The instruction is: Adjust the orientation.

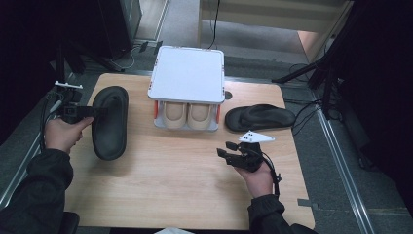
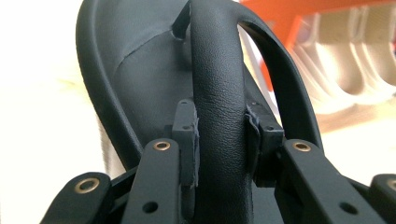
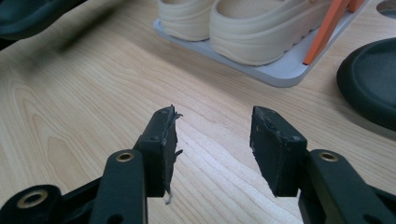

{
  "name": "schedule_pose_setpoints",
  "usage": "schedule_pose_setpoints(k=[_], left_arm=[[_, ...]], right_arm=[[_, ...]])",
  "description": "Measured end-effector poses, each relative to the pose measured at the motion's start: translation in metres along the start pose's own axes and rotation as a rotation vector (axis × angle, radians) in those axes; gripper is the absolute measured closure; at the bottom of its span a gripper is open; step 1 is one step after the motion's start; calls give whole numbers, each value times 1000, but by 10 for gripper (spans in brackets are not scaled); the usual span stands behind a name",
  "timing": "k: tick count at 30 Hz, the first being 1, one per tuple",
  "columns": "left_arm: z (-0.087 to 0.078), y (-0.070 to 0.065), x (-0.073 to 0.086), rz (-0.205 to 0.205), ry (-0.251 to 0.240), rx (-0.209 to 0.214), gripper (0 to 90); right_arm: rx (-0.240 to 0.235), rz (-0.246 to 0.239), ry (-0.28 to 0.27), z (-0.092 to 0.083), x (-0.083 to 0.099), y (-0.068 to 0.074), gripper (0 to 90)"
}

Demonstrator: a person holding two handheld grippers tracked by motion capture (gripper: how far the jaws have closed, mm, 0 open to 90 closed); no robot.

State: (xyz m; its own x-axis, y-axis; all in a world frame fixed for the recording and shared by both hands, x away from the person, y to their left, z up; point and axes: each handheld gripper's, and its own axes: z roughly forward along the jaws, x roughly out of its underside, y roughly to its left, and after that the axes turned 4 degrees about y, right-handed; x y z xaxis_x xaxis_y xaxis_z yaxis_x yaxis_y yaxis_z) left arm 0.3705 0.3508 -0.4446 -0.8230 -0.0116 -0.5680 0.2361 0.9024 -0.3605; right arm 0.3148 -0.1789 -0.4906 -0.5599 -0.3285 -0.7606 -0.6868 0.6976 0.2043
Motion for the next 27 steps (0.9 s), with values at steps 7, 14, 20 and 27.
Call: schedule_pose_setpoints(k=[7,14,20,27], left_arm=[[-8,-18,20,14,-7,32,695],[-16,-42,40,35,-13,77,695],[-14,-66,57,66,-4,109,695],[3,-87,70,89,22,164,694]], right_arm=[[4,3,-8,1,-4,-4,519],[11,3,-16,2,-6,-6,520],[12,0,-18,2,-7,-6,520],[17,0,-17,2,-8,-7,521]])
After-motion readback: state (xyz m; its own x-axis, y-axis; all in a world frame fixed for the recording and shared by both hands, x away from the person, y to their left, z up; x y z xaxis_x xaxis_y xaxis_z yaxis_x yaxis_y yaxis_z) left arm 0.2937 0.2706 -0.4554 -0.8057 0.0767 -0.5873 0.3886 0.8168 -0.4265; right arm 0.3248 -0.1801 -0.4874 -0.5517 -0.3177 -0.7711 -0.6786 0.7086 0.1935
